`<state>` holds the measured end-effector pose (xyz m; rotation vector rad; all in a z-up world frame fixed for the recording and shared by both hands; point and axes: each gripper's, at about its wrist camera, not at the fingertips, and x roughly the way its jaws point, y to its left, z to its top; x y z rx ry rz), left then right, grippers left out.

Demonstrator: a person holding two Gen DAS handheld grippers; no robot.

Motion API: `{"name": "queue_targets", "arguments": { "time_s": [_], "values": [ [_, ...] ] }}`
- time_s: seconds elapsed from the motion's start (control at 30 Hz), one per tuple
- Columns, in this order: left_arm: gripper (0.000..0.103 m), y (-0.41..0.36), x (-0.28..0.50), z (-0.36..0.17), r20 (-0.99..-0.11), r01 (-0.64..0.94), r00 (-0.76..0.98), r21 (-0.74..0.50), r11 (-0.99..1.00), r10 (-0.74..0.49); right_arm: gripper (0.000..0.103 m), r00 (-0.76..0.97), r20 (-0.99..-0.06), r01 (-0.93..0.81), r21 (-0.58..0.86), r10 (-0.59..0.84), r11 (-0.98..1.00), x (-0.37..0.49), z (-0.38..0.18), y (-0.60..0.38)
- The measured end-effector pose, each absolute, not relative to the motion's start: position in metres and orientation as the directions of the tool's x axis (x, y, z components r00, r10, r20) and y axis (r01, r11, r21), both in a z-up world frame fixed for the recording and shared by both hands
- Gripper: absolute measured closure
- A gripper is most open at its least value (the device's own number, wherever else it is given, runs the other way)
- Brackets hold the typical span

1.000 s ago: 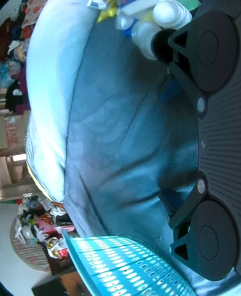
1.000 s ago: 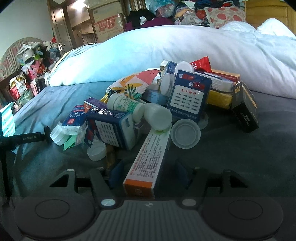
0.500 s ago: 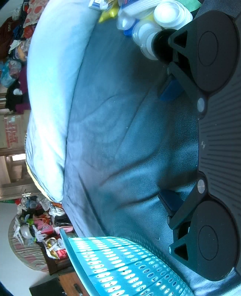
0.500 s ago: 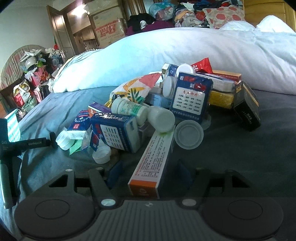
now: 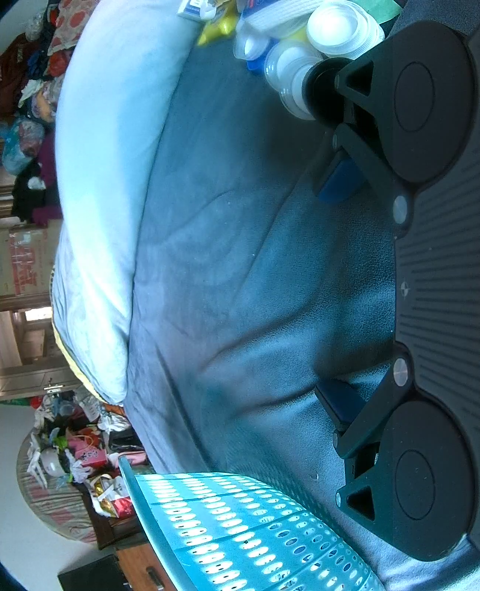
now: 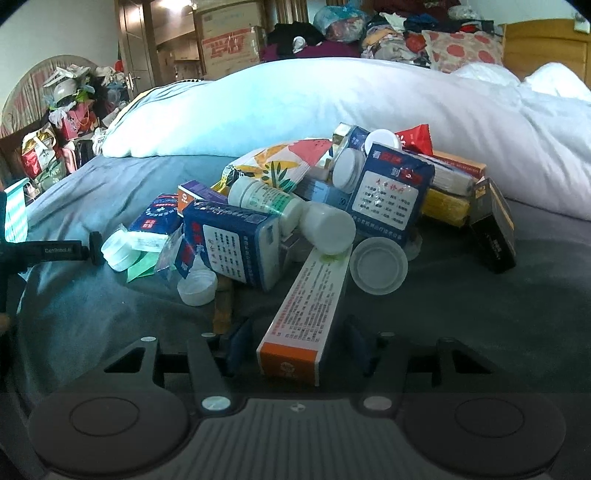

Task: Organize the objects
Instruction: 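Lower the open right gripper toward the white-and-orange ointment box, then close the right gripper on the ointment box while the left gripper approaches the white caps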

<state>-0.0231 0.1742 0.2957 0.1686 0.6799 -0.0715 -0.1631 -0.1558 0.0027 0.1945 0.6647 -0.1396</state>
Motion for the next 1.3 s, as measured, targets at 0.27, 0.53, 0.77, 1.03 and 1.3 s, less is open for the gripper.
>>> {"name": "queue_targets", "arguments": {
  "time_s": [0.27,0.53,0.77,1.03,1.3],
  "values": [
    [0.001,0.165,-0.028,0.3,-0.642,0.135,0.767,0.169,0.976,0.005,0.037,0.796,-0.596,0.245,0.164,-0.102,0.956,-0.158,0.008,-0.167],
    [0.024,0.158,-0.088,0.347,-0.533,0.477,0.767,0.103,0.873,-0.357,0.068,0.79,-0.609,0.234,0.192,-0.071,0.953,-0.145,-0.004,-0.179],
    [0.046,0.125,-0.089,0.33,-0.567,0.579,0.662,-0.026,0.815,-0.489,0.068,0.794,-0.604,0.235,0.204,-0.066,0.95,-0.145,-0.007,-0.181],
    [0.048,0.107,-0.084,0.311,-0.588,0.617,0.625,-0.031,0.787,-0.514,0.068,0.796,-0.601,0.239,0.204,-0.071,0.949,-0.144,-0.008,-0.179],
    [0.069,0.11,-0.09,0.315,-0.557,0.604,0.65,-0.036,0.796,-0.518,0.068,0.8,-0.596,0.243,0.211,-0.073,0.947,-0.144,-0.009,-0.177]
  ]
}}
